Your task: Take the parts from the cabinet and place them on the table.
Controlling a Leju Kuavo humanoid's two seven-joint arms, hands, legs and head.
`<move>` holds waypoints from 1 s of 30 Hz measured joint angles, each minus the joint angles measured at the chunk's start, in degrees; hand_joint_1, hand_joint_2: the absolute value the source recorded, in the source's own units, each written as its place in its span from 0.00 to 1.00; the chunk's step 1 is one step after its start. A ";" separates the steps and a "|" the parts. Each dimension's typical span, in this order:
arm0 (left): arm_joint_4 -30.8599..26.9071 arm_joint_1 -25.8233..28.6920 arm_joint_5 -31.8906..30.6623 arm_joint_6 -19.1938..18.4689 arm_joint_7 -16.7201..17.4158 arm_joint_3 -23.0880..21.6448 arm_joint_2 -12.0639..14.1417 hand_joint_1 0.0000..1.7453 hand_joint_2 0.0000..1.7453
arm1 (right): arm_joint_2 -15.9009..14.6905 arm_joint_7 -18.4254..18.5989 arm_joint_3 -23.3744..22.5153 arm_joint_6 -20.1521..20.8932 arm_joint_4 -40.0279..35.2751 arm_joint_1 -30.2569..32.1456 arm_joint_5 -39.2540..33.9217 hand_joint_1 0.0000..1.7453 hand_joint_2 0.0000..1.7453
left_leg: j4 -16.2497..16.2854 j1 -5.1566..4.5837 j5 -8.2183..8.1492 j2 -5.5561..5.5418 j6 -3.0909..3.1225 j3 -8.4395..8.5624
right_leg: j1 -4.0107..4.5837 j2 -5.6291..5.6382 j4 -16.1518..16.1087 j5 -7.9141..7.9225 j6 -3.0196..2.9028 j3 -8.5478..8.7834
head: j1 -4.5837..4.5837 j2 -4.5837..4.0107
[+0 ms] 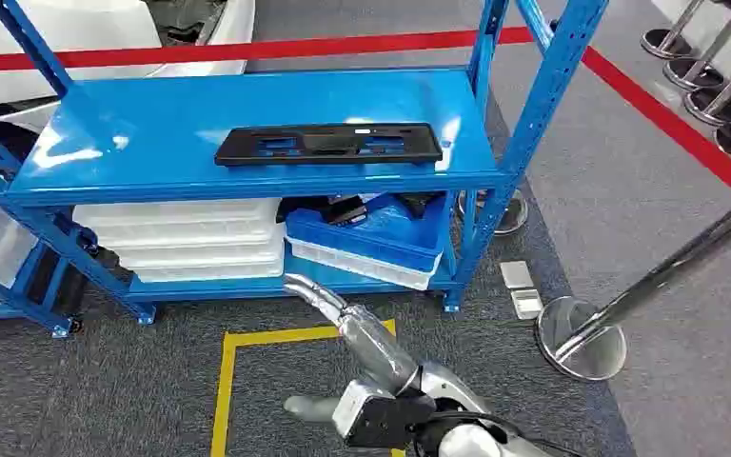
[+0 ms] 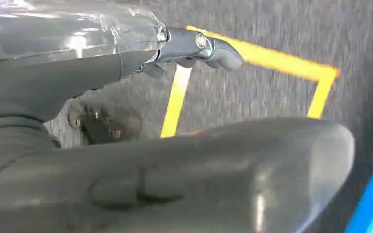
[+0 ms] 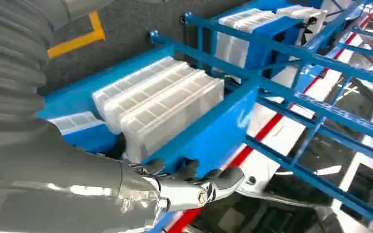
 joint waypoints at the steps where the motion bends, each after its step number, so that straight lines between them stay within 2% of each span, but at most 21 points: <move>1: 0.00 -0.03 -0.02 0.11 0.00 0.00 -0.04 0.00 0.00 | 0.00 0.02 -0.04 0.00 0.00 0.01 0.00 0.00 1.00 | -0.06 0.01 -0.04 0.09 0.04 0.15 | -0.11 -0.12 3.84 -1.87 0.27 -2.01 | 0.16 0.00; 3: 0.00 -0.01 -0.15 0.39 0.00 0.00 -0.15 0.00 0.00 | 0.00 0.02 -0.04 0.04 0.00 0.22 0.00 0.00 1.00 | -0.03 -0.01 -0.31 0.26 0.27 0.35 | -0.30 -0.24 12.02 -4.58 0.78 -6.57 | 0.26 0.00; 4: 0.00 0.00 -0.15 0.48 0.00 0.00 -0.15 0.00 0.00 | -0.02 0.02 -0.04 0.09 0.02 0.24 0.00 0.00 1.00 | -0.02 0.00 -0.49 0.29 0.23 0.50 | -0.34 -0.27 13.23 -4.10 0.94 -7.60 | 0.29 0.00; 5: 0.02 0.01 -0.15 0.55 0.00 0.00 -0.15 0.00 0.00 | -0.04 0.02 -0.04 0.13 0.00 0.24 0.00 0.00 1.00 | -0.01 0.03 -0.68 0.29 0.16 0.80 | -0.40 -0.32 11.65 -2.19 0.97 -7.17 | 0.40 0.00; 6: 0.02 0.00 -0.15 0.57 0.00 0.00 -0.17 0.00 0.00 | -0.04 0.02 -0.04 0.13 0.00 0.24 0.00 0.00 1.00 | 0.00 0.05 -0.96 0.29 0.05 1.17 | -0.47 -0.38 8.19 0.30 0.92 -5.74 | 0.48 0.00; 7: 0.02 -0.01 -0.15 0.57 0.00 0.00 -0.26 0.00 0.00 | -0.04 0.02 -0.04 0.13 0.00 0.23 0.00 0.00 1.00 | 0.03 0.08 -1.37 0.28 -0.14 1.77 | -0.49 -0.59 2.17 3.85 0.82 -3.01 | 0.55 0.00; 8: 0.02 0.00 -0.15 0.59 0.00 0.00 -0.35 0.00 0.00 | -0.04 0.02 -0.07 0.13 0.00 0.22 0.00 0.00 1.00 | 0.09 0.07 -1.78 0.28 -0.37 2.20 | -0.47 -0.89 -2.28 5.61 0.58 -1.15 | 0.66 0.00; 9: 0.02 -0.07 -0.18 0.59 0.00 0.00 -0.39 0.00 0.00 | -0.04 0.07 -0.09 0.13 0.04 0.19 0.00 0.00 1.00 | 0.27 -0.32 -2.13 0.28 -0.82 2.14 | -0.05 -1.03 -3.09 4.50 0.27 -0.53 | 0.46 0.00; 10: 0.02 -0.14 -0.18 0.59 0.00 0.00 -0.39 0.00 0.00 | -0.04 0.04 -0.09 0.13 0.02 0.14 0.00 0.00 1.00 | 0.39 -0.24 -2.20 0.28 -1.13 2.03 | -0.07 -0.79 -3.50 4.33 -0.34 -0.40 | 0.52 0.00; 12: 0.09 -0.19 -0.20 0.61 0.00 0.00 -0.48 0.00 0.00 | -0.11 0.07 -0.09 0.13 0.02 0.20 0.00 0.00 1.00 | 0.03 -0.17 -2.27 0.39 -1.52 2.22 | 0.11 -0.60 -3.55 4.09 -0.83 -0.48 | 0.33 0.00; 14: 0.11 -0.36 -0.29 0.66 0.00 0.00 -0.48 0.00 0.00 | -0.11 0.07 -0.11 0.13 0.02 0.18 0.00 0.00 1.00 | 0.72 0.03 -3.11 0.28 -2.34 2.56 | -0.43 -0.65 -4.52 4.30 -1.48 0.32 | 0.33 0.00; 15: 0.13 -0.40 -0.33 0.74 0.00 0.00 -0.48 0.00 0.00 | -0.11 0.07 -0.20 0.04 0.02 0.14 0.02 0.00 1.00 | 3.24 -0.07 -4.42 0.23 -2.66 1.49 | -0.51 -0.69 -4.75 4.10 -1.85 0.66 | -0.07 0.00; 18: 0.15 -0.24 -0.46 0.79 0.00 0.00 -0.48 0.00 0.00 | -0.11 0.20 -0.24 0.00 0.11 0.16 0.02 0.00 1.00 | 16.03 0.39 -9.19 0.23 -3.29 -5.64 | -0.48 -0.77 -4.74 3.56 -2.39 1.20 | -0.33 0.00; 19: 0.15 -0.16 -0.53 0.79 0.00 0.00 -0.48 0.00 0.00 | -0.11 0.24 -0.31 0.00 0.15 0.16 0.02 0.00 1.00 | 18.11 0.45 -9.01 0.24 -3.36 -7.28 | -0.49 -0.67 -4.72 3.37 -2.38 1.41 | -0.37 0.00; 20: 0.15 -0.11 -0.75 0.79 0.00 0.00 -0.48 0.00 0.00 | -0.11 0.28 -0.33 0.00 0.20 0.18 0.02 0.00 1.00 | 17.27 0.57 -7.13 0.25 -3.40 -7.54 | -0.54 -0.52 -4.72 3.10 -2.27 1.79 | -0.41 0.00; 21: 0.15 -0.13 -0.85 0.85 0.00 0.00 -0.48 0.00 0.00 | -0.11 0.31 -0.39 -0.02 0.24 0.18 0.06 0.00 1.00 | 13.81 0.66 -4.21 0.25 -3.36 -6.49 | -0.57 -0.40 -4.70 2.78 -2.14 2.26 | -0.46 0.00; 23: 0.15 -0.14 -0.94 0.94 0.00 0.00 -0.46 0.00 0.00 | -0.11 0.33 -0.44 -0.04 0.28 0.17 0.13 0.00 1.00 | 4.05 0.80 1.88 0.21 -3.20 -2.92 | -0.66 -0.27 -4.65 2.06 -1.67 3.25 | -0.52 0.00; 25: 0.17 -0.14 -1.09 0.94 0.00 0.00 -0.48 0.00 0.00 | -0.11 0.44 -0.52 -0.13 0.37 0.14 0.17 0.00 1.00 | 1.49 0.37 0.96 -0.01 -2.75 -2.18 | -0.39 -0.04 -4.37 1.65 -1.02 3.06 | -0.85 0.00; 28: 0.22 -0.01 -1.42 1.00 0.00 0.02 -0.48 0.00 0.00 | -0.11 0.55 -0.61 -0.39 0.37 0.16 0.35 0.00 1.00 | 1.56 0.22 0.83 0.01 -1.91 -2.37 | -0.56 -0.09 -4.95 1.72 0.01 3.26 | -0.46 0.00; 29: 0.22 -0.05 -1.51 1.12 0.00 0.04 -0.48 0.00 0.00 | -0.11 0.55 -0.70 -0.48 0.37 0.16 0.37 0.00 1.00 | 0.85 0.66 1.08 0.09 -1.41 -1.91 | -0.75 -0.14 -4.70 1.13 0.37 3.37 | -0.50 0.00; 30: 0.22 -0.10 -1.55 1.14 0.00 0.04 -0.48 0.00 0.00 | -0.11 0.55 -0.83 -0.59 0.37 0.15 0.44 0.00 1.00 | 0.60 0.56 1.02 0.14 -1.09 -1.63 | -0.68 -0.36 -2.97 0.20 0.51 2.82 | -0.13 0.00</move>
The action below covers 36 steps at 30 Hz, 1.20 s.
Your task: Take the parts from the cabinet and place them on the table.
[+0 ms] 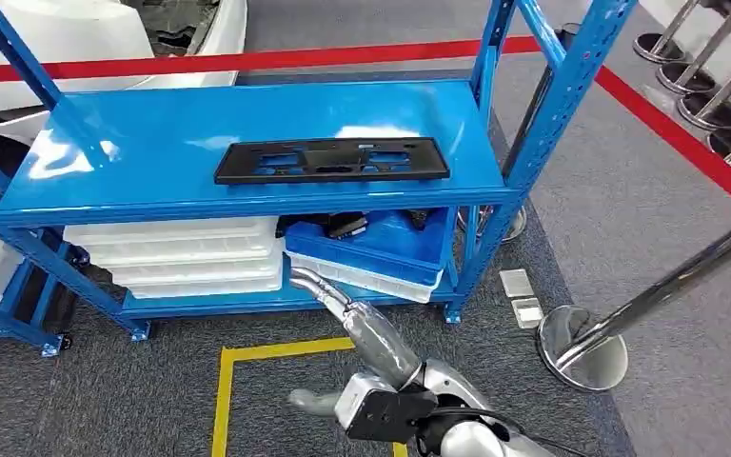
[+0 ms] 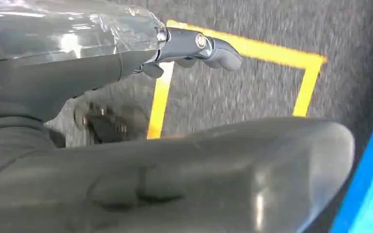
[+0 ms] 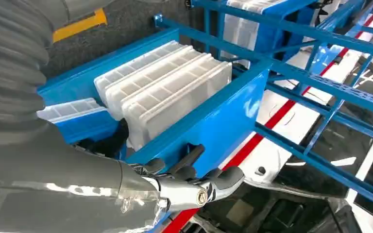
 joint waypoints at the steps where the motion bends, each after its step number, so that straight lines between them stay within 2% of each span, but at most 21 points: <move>1: 0.00 -0.13 -0.17 0.09 0.00 0.00 0.00 0.00 0.00 | 0.00 0.02 -0.22 -0.13 0.00 -0.03 0.11 0.00 1.00 | -0.02 -0.03 -0.05 0.07 0.43 0.07 | 0.01 -0.07 4.30 -2.16 0.10 -2.28 | 0.46 0.00; 3: 0.07 -0.16 -0.50 0.17 0.00 0.02 0.00 0.00 0.00 | 0.00 0.18 -0.48 -0.24 0.11 0.19 0.20 0.00 1.00 | 0.00 -0.26 -0.29 0.12 0.75 0.16 | -0.03 -0.12 12.84 -5.25 0.27 -7.07 | 0.76 0.00; 4: 0.09 -0.12 -0.59 0.22 0.00 0.04 0.00 0.00 0.00 | -0.02 0.20 -0.59 -0.31 0.20 0.32 0.28 0.00 1.00 | 0.01 -0.38 -0.39 0.12 0.87 0.24 | -0.01 -0.13 15.76 -5.52 0.27 -8.99 | 0.76 0.00; 5: 0.09 -0.11 -0.66 0.24 0.00 0.04 0.00 0.00 0.00 | -0.04 0.22 -0.66 -0.39 0.33 0.36 0.37 0.00 1.00 | 0.02 -0.43 -0.54 0.10 0.89 0.45 | -0.01 -0.13 15.75 -4.34 0.20 -9.50 | 0.83 0.00; 6: 0.11 -0.09 -0.79 0.24 0.00 0.07 0.00 0.00 0.00 | -0.07 0.26 -0.72 -0.46 0.39 0.37 0.57 0.00 1.00 | 0.02 -0.49 -0.77 0.04 0.88 0.79 | 0.02 -0.14 13.05 -1.87 0.00 -8.63 | 0.87 0.00; 8: 0.18 -0.12 -1.03 0.24 0.00 0.11 0.00 0.00 0.00 | -0.07 0.37 -0.96 -0.61 0.42 0.36 0.83 0.00 1.00 | 0.03 -0.54 -1.43 -0.06 0.62 1.83 | 0.10 -0.23 2.64 4.40 -0.59 -4.27 | 1.00 0.00; 10: 0.37 -0.21 -1.22 0.26 0.00 0.17 0.00 0.00 0.00 | -0.07 0.59 -1.16 -0.87 0.50 0.32 0.96 0.00 1.00 | 0.33 -0.85 -1.97 -0.10 -0.09 1.96 | 0.68 -0.34 -1.10 4.05 -1.02 -2.55 | 0.74 0.00; 13: 0.44 -0.25 -1.73 0.41 0.00 0.42 0.00 0.00 0.00 | -0.15 0.74 -1.46 -1.09 0.50 0.41 1.11 0.00 1.00 | -0.27 -0.62 -1.96 0.00 -0.81 2.19 | 0.83 0.00 -1.10 3.70 -1.65 -2.75 | 0.63 0.00; 15: 0.48 -0.31 -1.84 0.46 0.00 0.50 0.00 0.00 0.00 | -0.15 0.79 -1.57 -1.16 0.50 0.40 1.29 0.00 1.00 | 1.35 -0.78 -3.26 -0.06 -1.54 2.31 | 0.08 -0.15 -2.12 3.85 -2.25 -1.72 | 0.59 0.00; 18: 0.52 -0.20 -2.14 0.46 0.00 0.63 0.00 0.00 0.00 | -0.15 0.81 -1.64 -1.20 0.52 0.37 1.40 0.00 1.00 | 13.43 -0.36 -8.51 -0.10 -2.11 -4.03 | 0.13 -0.40 -2.12 3.33 -2.98 -1.25 | -0.07 0.00; 19: 0.52 -0.07 -2.23 0.46 0.00 0.79 0.00 0.00 0.00 | -0.15 0.90 -1.66 -1.20 0.59 0.36 1.48 0.00 1.00 | 16.94 -0.25 -9.22 -0.09 -2.29 -6.23 | 0.13 -0.36 -2.10 3.16 -3.00 -1.14 | -0.11 0.00; 20: 0.50 0.05 -2.32 0.46 0.00 0.98 0.00 0.00 0.00 | -0.15 0.96 -1.66 -1.20 0.63 0.39 1.55 0.00 1.00 | 17.64 -0.14 -8.40 -0.09 -2.38 -7.18 | 0.12 -0.24 -2.09 2.95 -2.94 -0.90 | -0.20 0.00; 21: 0.52 0.08 -2.34 0.48 0.00 1.12 0.02 0.00 0.00 | -0.15 0.98 -1.66 -1.20 0.68 0.40 1.64 0.00 1.00 | 15.57 -0.05 -6.13 -0.09 -2.38 -6.71 | 0.07 -0.15 -2.09 2.66 -2.84 -0.51 | -0.22 0.00; 23: 0.52 0.06 -2.38 0.48 0.00 1.40 0.02 0.00 0.00 | -0.15 1.03 -1.70 -1.20 0.74 0.39 1.75 0.00 1.00 | 6.36 0.12 -0.08 -0.09 -2.28 -3.14 | -0.02 -0.02 -2.07 1.97 -2.46 0.56 | -0.29 0.00; 24: 0.52 0.14 -2.43 0.48 0.00 1.49 0.02 0.00 0.00 | -0.15 1.03 -1.70 -1.20 0.74 0.39 1.75 0.00 1.00 | 1.89 0.19 1.54 -0.13 -2.16 -1.83 | -0.01 -0.03 -2.07 1.55 -2.14 0.85 | -0.40 0.00; 28: 0.72 0.15 -2.84 0.59 0.00 1.73 0.02 0.00 0.00 | -0.15 1.16 -1.94 -1.22 0.85 0.28 1.79 0.00 1.00 | 1.19 -0.44 0.31 -0.28 -1.02 -1.69 | 0.14 0.15 -2.12 1.23 -0.95 0.60 | -0.24 0.00; 30: 0.74 0.06 -2.84 0.66 0.00 1.88 0.02 0.00 0.00 | -0.15 1.16 -2.03 -1.22 0.85 0.27 1.79 0.00 1.00 | 0.36 -0.04 0.43 -0.18 -0.26 -0.89 | -0.05 -0.05 -1.37 0.29 -0.23 0.89 | -0.20 0.00; 31: 0.74 0.00 -2.84 0.66 0.00 1.88 0.02 0.00 0.00 | -0.15 1.14 -2.10 -1.27 0.85 0.14 1.79 0.00 1.00 | 0.17 0.00 0.22 -0.12 0.13 -0.52 | 0.02 -0.17 1.56 -1.07 -0.13 -0.42 | 0.21 0.00; 34: 0.79 -0.07 -2.86 0.66 0.00 1.90 0.02 0.00 0.00 | -0.15 1.18 -2.16 -1.27 0.92 0.33 1.79 0.00 1.00 | 0.16 -0.25 -0.35 -0.04 0.79 0.00 | -0.01 -0.19 14.46 -5.60 0.18 -7.95 | 0.76 0.00; 35: 0.81 -0.06 -2.86 0.66 0.00 1.90 0.02 0.00 0.00 | -0.15 1.18 -2.16 -1.27 0.96 0.37 1.79 0.00 1.00 | 0.18 -0.32 -0.59 -0.08 0.81 0.25 | -0.01 -0.20 16.21 -5.15 0.18 -9.50 | 0.81 0.00; 36: 0.83 -0.03 -2.86 0.66 0.00 1.90 0.02 0.00 0.00 | -0.17 1.20 -2.19 -1.27 1.01 0.37 1.79 0.00 1.00 | 0.18 -0.36 -0.86 -0.14 0.80 0.65 | 0.00 -0.20 15.04 -3.26 0.07 -9.54 | 0.85 0.00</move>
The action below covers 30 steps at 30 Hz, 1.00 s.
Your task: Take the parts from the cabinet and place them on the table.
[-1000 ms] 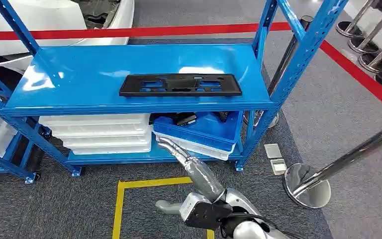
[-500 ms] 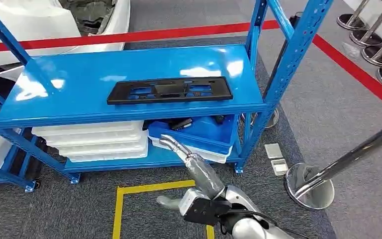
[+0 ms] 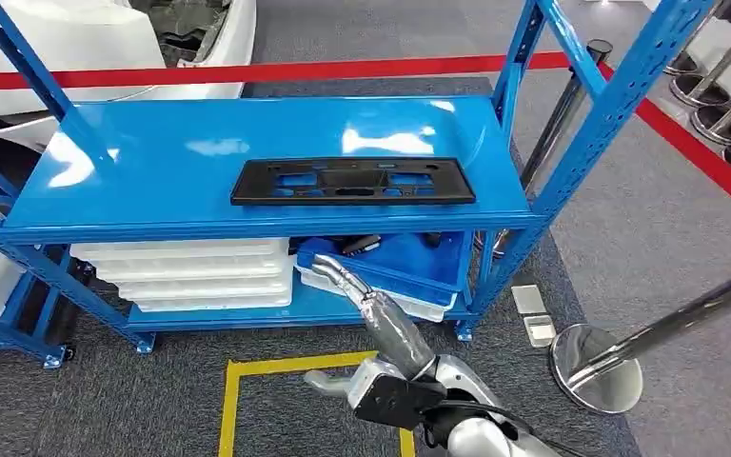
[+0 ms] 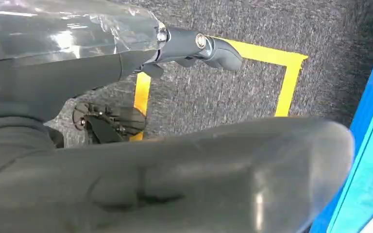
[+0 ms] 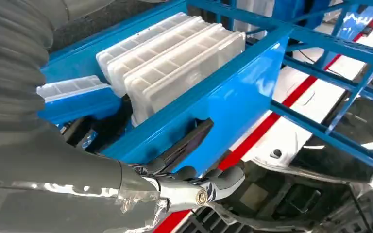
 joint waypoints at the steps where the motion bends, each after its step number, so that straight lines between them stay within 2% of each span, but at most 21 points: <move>1: 0.02 0.03 0.00 0.00 0.00 0.02 0.00 0.00 0.00 | -0.02 0.00 -0.02 0.00 0.00 0.00 0.00 0.00 1.00 | 0.00 -0.02 -0.41 -0.10 -0.10 0.59 | 0.02 -0.01 -3.95 3.21 -0.29 1.30 | 0.11 0.00; 2: 0.04 0.03 0.00 0.00 0.00 0.02 0.00 0.00 0.00 | -0.02 0.00 -0.02 0.00 0.00 -0.01 0.00 0.00 1.00 | 0.00 -0.02 -0.86 -0.16 -0.28 1.30 | 0.06 -0.03 -9.33 6.62 -0.54 3.40 | 0.22 0.00; 3: 0.04 0.03 0.00 0.00 0.00 0.02 0.00 0.00 0.00 | -0.02 0.00 -0.02 0.00 0.00 -0.03 0.00 0.00 1.00 | -0.01 -0.03 -1.34 -0.17 -0.51 1.85 | 0.09 -0.12 -14.18 8.92 -0.85 5.13 | 0.28 0.00; 4: 0.04 -0.03 -0.02 0.00 0.00 0.04 0.00 0.00 0.00 | -0.02 0.02 -0.02 0.00 0.07 -0.06 0.00 0.00 1.00 | -0.04 -0.30 -1.60 -0.12 -0.89 1.93 | 0.46 -0.11 -14.46 7.72 -0.95 5.65 | 0.04 0.00; 5: 0.05 -0.14 -0.04 0.00 0.00 0.04 0.00 0.00 0.00 | 0.00 0.00 -0.02 -0.02 0.09 -0.13 0.00 0.00 1.00 | 0.14 -0.30 -1.78 -0.23 -1.27 1.79 | 0.61 -0.05 -15.88 7.45 -1.31 6.10 | 0.02 0.00; 7: 0.07 -0.16 -0.09 0.00 0.00 0.07 0.00 0.00 0.00 | -0.13 0.02 -0.07 -0.02 0.09 -0.07 0.02 0.00 1.00 | -0.47 -0.13 -1.80 -0.16 -1.76 2.10 | 0.81 0.08 -15.64 7.19 -1.71 5.98 | -0.11 0.00; 9: 0.07 -0.24 -0.17 0.02 0.00 0.09 0.00 0.00 0.00 | -0.13 0.02 -0.09 -0.04 0.09 -0.09 0.02 0.00 1.00 | -0.45 -0.39 -2.48 -0.24 -2.44 2.65 | 0.18 0.10 -16.61 7.21 -2.14 6.85 | -0.07 0.00; 10: 0.07 -0.26 -0.22 0.02 -0.02 0.13 0.00 0.00 0.00 | -0.15 0.02 -0.11 -0.09 0.09 -0.11 0.02 0.00 1.00 | 1.20 -0.26 -3.06 -0.19 -2.76 2.51 | 0.09 -0.01 -16.92 7.06 -2.38 7.46 | -0.31 0.00; 11: 0.09 -0.31 -0.35 0.02 -0.02 0.20 0.00 0.00 0.00 | -0.15 0.02 -0.11 -0.11 0.09 -0.21 0.04 0.00 1.00 | 5.04 -0.21 -4.77 -0.19 -2.97 0.55 | 0.08 -0.15 -17.00 6.73 -2.87 7.82 | -0.70 0.00; 13: 0.09 -0.22 -0.55 0.02 0.00 0.55 0.00 0.00 0.00 | -0.15 0.02 -0.11 -0.13 0.18 -0.18 0.04 0.00 1.00 | 14.69 0.00 -8.04 -0.18 -3.24 -5.04 | 0.19 -0.24 -17.00 6.09 -3.12 8.40 | -0.87 0.00; 14: 0.09 -0.08 -0.59 0.04 -0.02 0.61 0.00 0.00 0.00 | -0.17 0.02 -0.11 -0.17 0.31 -0.15 0.04 0.00 1.00 | 17.41 0.00 -8.08 -0.17 -3.30 -7.08 | 0.20 -0.18 -16.99 5.76 -3.13 8.79 | -0.87 0.00; 15: 0.09 0.06 -0.63 0.11 0.00 0.70 0.00 0.00 0.00 | -0.17 0.02 -0.11 -0.17 0.37 -0.10 0.04 0.00 1.00 | 17.16 -0.01 -6.70 -0.17 -3.19 -7.68 | 0.20 -0.06 -16.99 5.41 -3.11 9.29 | -0.92 0.00; 16: 0.09 0.09 -0.68 0.15 0.00 0.87 0.00 0.00 0.00 | -0.17 0.02 -0.11 -0.17 0.39 -0.08 0.04 0.00 1.00 | 14.61 -0.01 -4.16 -0.17 -3.03 -7.09 | 0.20 0.04 -16.99 4.98 -3.00 9.92 | -1.01 0.00; 18: 0.09 0.08 -0.79 0.17 0.00 1.05 0.00 0.00 0.00 | -0.17 0.02 -0.11 -0.22 0.39 -0.09 0.04 0.00 1.00 | 4.69 -0.07 2.62 -0.21 -2.42 -3.69 | 0.20 0.13 -17.00 3.87 -2.73 11.59 | -1.11 0.00; 20: 0.09 0.08 -1.03 0.17 0.00 1.14 0.02 0.00 0.00 | -0.17 0.09 -0.11 -0.28 0.44 -0.18 0.04 0.00 1.00 | 1.48 -0.57 2.20 -0.27 -1.81 -2.27 | 0.47 0.31 -16.85 3.05 -2.08 11.98 | -1.38 0.00; 23: 0.09 0.01 -1.18 0.20 0.00 1.33 0.02 0.00 0.00 | -0.17 0.11 -0.13 -0.48 0.44 -0.11 0.07 0.00 1.00 | 0.58 -0.55 1.14 -0.24 -0.87 -1.86 | 0.43 0.23 -16.91 3.49 -1.21 12.35 | -1.27 0.00; 25: 0.09 -0.03 -1.22 0.22 -0.02 1.40 0.02 0.00 0.00 | -0.20 0.09 -0.20 -0.61 0.42 -0.13 0.11 0.00 1.00 | -0.54 -0.06 1.03 -0.29 -0.28 -0.26 | 0.36 0.10 -14.59 2.53 -0.68 11.82 | -1.11 0.00; 26: 0.09 -0.15 -1.22 0.22 0.00 1.40 0.02 0.00 0.00 | -0.20 0.09 -0.24 -0.70 0.44 -0.36 0.11 0.00 1.00 | -0.66 -0.01 0.84 -0.24 0.02 0.10 | 0.35 0.05 -11.47 1.25 -0.50 9.94 | -0.77 0.00; 28: 0.11 -0.22 -1.38 0.22 0.00 1.40 0.02 0.00 0.00 | -0.20 0.13 -0.26 -0.79 0.44 -0.14 0.11 0.00 1.00 | -0.67 -0.07 0.21 -0.23 0.33 0.61 | 0.19 0.03 -2.80 -2.01 0.00 4.18 | -0.39 0.00; 29: 0.11 -0.16 -1.55 0.20 -0.02 1.42 0.02 0.00 0.00 | -0.20 0.13 -0.26 -0.79 0.44 0.05 0.11 0.00 1.00 | -0.66 -0.07 -0.20 -0.23 0.33 1.02 | 0.17 0.02 0.08 -2.40 0.15 1.79 | -0.37 0.00; 30: 0.11 -0.11 -1.62 0.20 0.00 1.42 0.02 0.00 0.00 | -0.20 0.15 -0.26 -0.81 0.46 0.11 0.11 0.00 1.00 | -0.66 -0.05 -0.63 -0.26 0.27 1.58 | 0.16 0.01 0.26 -1.11 0.19 0.66 | -0.26 0.00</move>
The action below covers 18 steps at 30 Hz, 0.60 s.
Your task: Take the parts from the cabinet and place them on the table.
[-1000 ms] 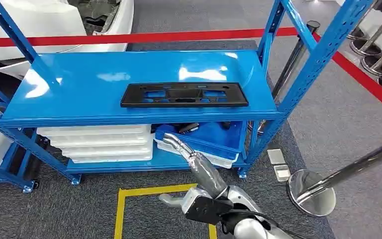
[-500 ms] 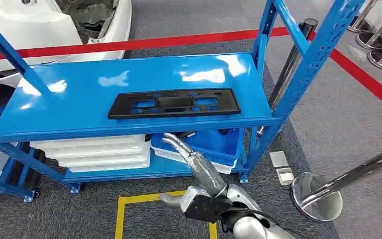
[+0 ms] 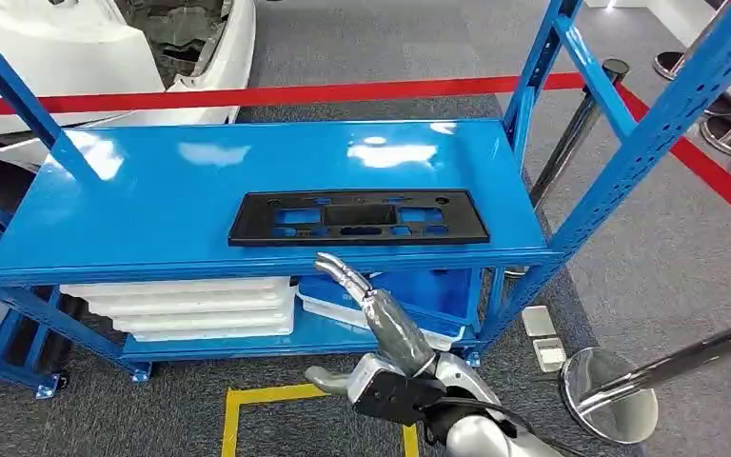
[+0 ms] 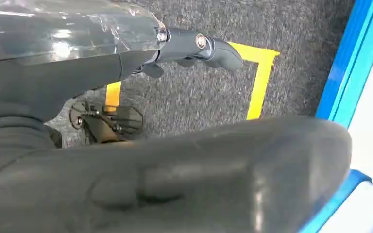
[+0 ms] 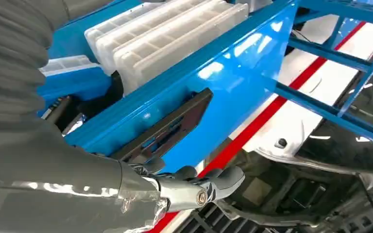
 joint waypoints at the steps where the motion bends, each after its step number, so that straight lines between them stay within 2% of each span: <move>1: 0.00 0.04 -0.11 0.02 -0.02 0.02 0.00 0.00 0.00 | -0.02 0.00 -0.02 0.00 0.00 -0.01 0.00 0.00 1.00 | 0.00 0.02 -0.49 -0.03 -0.11 0.66 | 0.00 -0.03 -2.24 2.40 -0.25 0.21 | 0.11 0.00; 3: 0.00 0.01 -0.22 0.00 0.00 0.02 0.00 0.00 0.00 | -0.09 0.02 -0.02 0.00 0.00 -0.01 0.02 0.00 1.00 | 0.00 0.06 -1.64 -0.08 -0.46 2.39 | 0.01 -0.09 -11.76 9.47 -0.81 3.00 | 0.39 0.00; 4: 0.02 0.13 -0.26 0.02 0.00 0.02 0.00 0.00 0.00 | -0.09 0.00 -0.02 0.00 0.02 0.01 0.02 0.00 1.00 | -0.16 0.10 -2.22 -0.04 -0.74 2.29 | 0.07 -0.13 -14.61 11.09 -0.98 3.94 | 0.55 0.00; 5: 0.02 -0.07 -0.31 0.00 0.00 0.04 0.00 0.00 0.00 | -0.09 0.06 -0.02 0.00 0.15 0.02 0.02 0.00 1.00 | 0.02 0.01 -2.41 -0.08 -1.08 2.95 | 0.57 -0.24 -14.44 8.15 -1.00 3.19 | -0.05 0.00; 6: 0.02 -0.15 -0.31 0.02 0.00 0.06 0.00 0.00 0.00 | -0.09 0.04 -0.02 -0.02 0.15 0.04 0.02 0.00 1.00 | 0.00 -0.12 -2.86 0.01 -1.68 2.77 | 0.63 -0.36 -15.02 8.59 -1.66 3.44 | 0.33 0.00; 7: 0.07 -0.05 -0.33 0.04 0.00 0.09 0.00 0.00 0.00 | -0.09 0.07 -0.02 -0.02 0.15 0.21 0.02 0.00 1.00 | 0.23 -0.15 -3.12 0.01 -2.01 3.56 | 0.62 -0.36 -15.20 9.46 -2.04 3.49 | 0.24 0.00; 8: 0.11 -0.04 -0.37 0.15 0.00 0.11 0.00 0.00 0.00 | -0.24 0.07 -0.02 -0.02 0.20 0.20 0.04 0.00 1.00 | 0.29 -0.22 -3.05 0.03 -2.27 3.84 | 0.59 -0.31 -15.20 9.16 -2.42 3.94 | 0.00 0.00; 9: 0.13 -0.09 -0.44 0.18 0.00 0.18 0.00 0.00 0.00 | -0.22 0.05 -0.04 -0.04 0.17 0.16 0.07 0.00 1.00 | 0.68 -0.15 -3.14 0.03 -2.43 3.98 | 0.40 -0.19 -15.54 9.16 -2.63 4.71 | 0.13 0.00; 10: 0.15 -0.22 -0.57 0.22 -0.02 0.31 0.00 0.00 0.00 | -0.22 0.02 -0.04 -0.04 0.17 0.11 0.07 0.00 1.00 | 2.68 0.08 -3.25 0.03 -2.65 3.59 | 0.27 -0.31 -15.89 9.06 -2.81 5.44 | 0.07 0.00; 11: 0.24 -0.38 -0.65 0.28 0.00 0.48 0.00 0.00 0.00 | -0.24 0.02 -0.04 -0.07 0.17 0.03 0.07 0.00 1.00 | 5.96 0.06 -3.76 0.01 -2.85 1.80 | 0.25 -0.34 -16.05 8.77 -3.21 5.82 | -0.44 0.00; 13: 0.31 -0.41 -0.72 0.37 0.00 0.61 0.00 0.00 0.00 | -0.24 0.02 -0.04 -0.07 0.20 0.07 0.07 0.00 1.00 | 14.08 0.19 -7.43 0.03 -3.45 -3.63 | 0.32 -0.36 -16.04 8.00 -3.66 6.38 | -0.55 0.00; 14: 0.33 -0.27 -0.74 0.42 0.00 0.74 0.00 0.00 0.00 | -0.24 0.02 -0.04 -0.07 0.20 0.11 0.07 0.00 1.00 | 16.69 0.19 -8.86 0.03 -3.63 -5.76 | 0.36 -0.29 -16.03 7.63 -3.71 6.76 | -0.59 0.00; 15: 0.33 -0.11 -0.72 0.48 0.00 0.90 0.00 0.00 0.00 | -0.24 0.02 -0.04 -0.07 0.22 0.15 0.07 0.00 1.00 | 17.43 0.19 -8.79 0.04 -3.66 -7.10 | 0.37 -0.13 -16.03 7.24 -3.69 7.23 | -0.61 0.00; 16: 0.33 -0.03 -0.74 0.59 -0.02 1.01 0.00 0.00 0.00 | -0.24 0.02 -0.04 -0.07 0.24 0.18 0.07 0.00 1.00 | 15.84 0.19 -7.05 0.03 -3.58 -7.33 | 0.37 -0.04 -16.01 6.88 -3.60 7.85 | -0.61 0.00; 17: 0.33 -0.06 -0.74 0.83 -0.02 1.05 0.00 0.00 0.00 | -0.24 0.02 -0.04 -0.07 0.24 0.17 0.07 0.00 1.00 | 12.15 0.18 -3.84 0.03 -3.40 -6.64 | 0.37 0.01 -16.01 6.42 -3.51 8.57 | -0.66 0.00; 18: 0.33 -0.08 -0.76 1.13 0.00 1.09 0.00 0.00 0.00 | -0.24 0.02 -0.04 -0.07 0.24 0.16 0.07 0.00 1.00 | 7.43 0.13 0.13 0.02 -3.10 -5.47 | 0.39 0.02 -16.01 5.94 -3.38 9.30 | -0.70 0.00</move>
